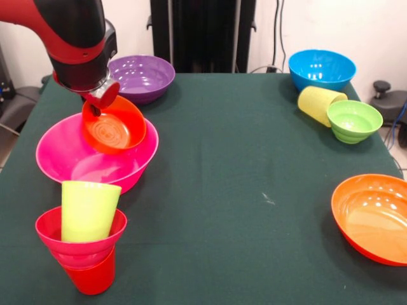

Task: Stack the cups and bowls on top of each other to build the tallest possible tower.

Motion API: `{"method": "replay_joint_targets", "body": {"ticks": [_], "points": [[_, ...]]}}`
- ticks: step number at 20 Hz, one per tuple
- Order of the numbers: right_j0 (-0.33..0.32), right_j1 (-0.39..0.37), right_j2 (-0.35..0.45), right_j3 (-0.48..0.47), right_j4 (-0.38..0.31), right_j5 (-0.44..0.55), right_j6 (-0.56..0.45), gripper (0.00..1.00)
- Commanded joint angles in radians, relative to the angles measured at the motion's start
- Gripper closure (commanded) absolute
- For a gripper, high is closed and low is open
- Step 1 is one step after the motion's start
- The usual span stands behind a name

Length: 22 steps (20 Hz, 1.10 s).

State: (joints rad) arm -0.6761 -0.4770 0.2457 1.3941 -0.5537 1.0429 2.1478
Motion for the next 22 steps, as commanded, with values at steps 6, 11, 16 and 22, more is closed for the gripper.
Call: {"method": "replay_joint_targets", "body": {"ticks": [6,11,16,22], "points": [[0.053,0.01,0.048,0.023,-0.033,-0.025,-0.134,1.0],[0.055,0.013,0.047,0.025,-0.031,-0.024,-0.134,1.0],[0.054,0.012,0.044,0.02,-0.057,-0.019,-0.177,1.0],[0.042,0.017,0.05,0.032,-0.05,-0.052,-0.167,1.0]]}}
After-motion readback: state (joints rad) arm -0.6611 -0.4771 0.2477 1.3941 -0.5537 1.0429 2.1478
